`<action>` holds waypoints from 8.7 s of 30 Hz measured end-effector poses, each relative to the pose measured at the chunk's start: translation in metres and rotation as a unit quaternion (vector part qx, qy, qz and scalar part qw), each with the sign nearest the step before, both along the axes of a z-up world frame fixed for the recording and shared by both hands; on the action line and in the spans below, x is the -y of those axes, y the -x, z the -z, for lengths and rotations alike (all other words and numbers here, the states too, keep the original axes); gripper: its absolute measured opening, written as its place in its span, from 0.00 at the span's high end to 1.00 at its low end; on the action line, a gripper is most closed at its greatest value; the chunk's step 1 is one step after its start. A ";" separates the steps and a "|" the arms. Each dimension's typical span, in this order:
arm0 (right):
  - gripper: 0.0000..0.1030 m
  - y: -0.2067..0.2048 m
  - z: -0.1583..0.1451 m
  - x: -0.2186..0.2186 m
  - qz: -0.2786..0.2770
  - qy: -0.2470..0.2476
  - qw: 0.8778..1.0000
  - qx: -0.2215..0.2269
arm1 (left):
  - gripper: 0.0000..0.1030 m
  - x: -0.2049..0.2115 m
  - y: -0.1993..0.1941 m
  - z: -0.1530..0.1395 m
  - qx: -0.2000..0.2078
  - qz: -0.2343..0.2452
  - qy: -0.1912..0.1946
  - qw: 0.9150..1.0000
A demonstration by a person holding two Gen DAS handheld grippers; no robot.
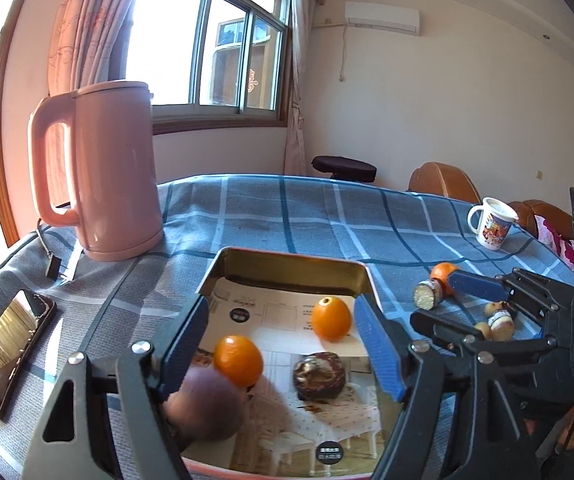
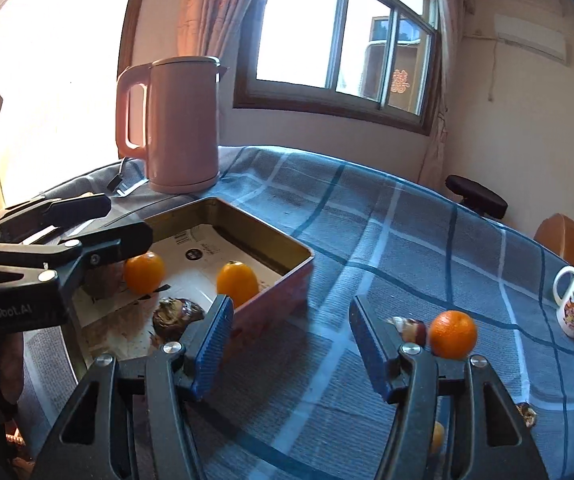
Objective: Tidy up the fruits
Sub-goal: 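Move the left tool toward the brown pear while the right tool grasps the cut root slice, then grasp the round brown pear with the left tool while the right tool holds the root slice, then carry the pear with the left tool over the tin box while the right tool carries the root slice, then lower the pear into the tin box with the left tool while the right tool lowers the root slice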
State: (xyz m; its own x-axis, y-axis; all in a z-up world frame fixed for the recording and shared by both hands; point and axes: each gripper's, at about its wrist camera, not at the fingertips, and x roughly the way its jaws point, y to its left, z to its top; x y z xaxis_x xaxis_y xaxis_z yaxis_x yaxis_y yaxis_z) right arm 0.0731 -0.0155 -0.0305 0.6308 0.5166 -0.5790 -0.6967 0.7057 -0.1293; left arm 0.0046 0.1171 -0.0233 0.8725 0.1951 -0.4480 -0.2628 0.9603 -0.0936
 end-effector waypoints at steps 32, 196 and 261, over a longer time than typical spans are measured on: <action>0.58 -0.047 0.031 0.118 0.097 0.037 0.984 -0.145 | 0.24 0.120 -0.082 0.014 -0.069 0.157 -0.038 0.984; 0.58 0.011 -0.028 0.145 0.092 -0.109 0.985 0.094 | 0.73 0.130 -0.037 -0.010 0.087 0.185 -0.043 0.978; 0.58 0.012 -0.026 0.007 -0.050 -0.072 0.995 0.054 | 0.73 0.009 -0.008 -0.006 0.049 0.048 -0.007 0.998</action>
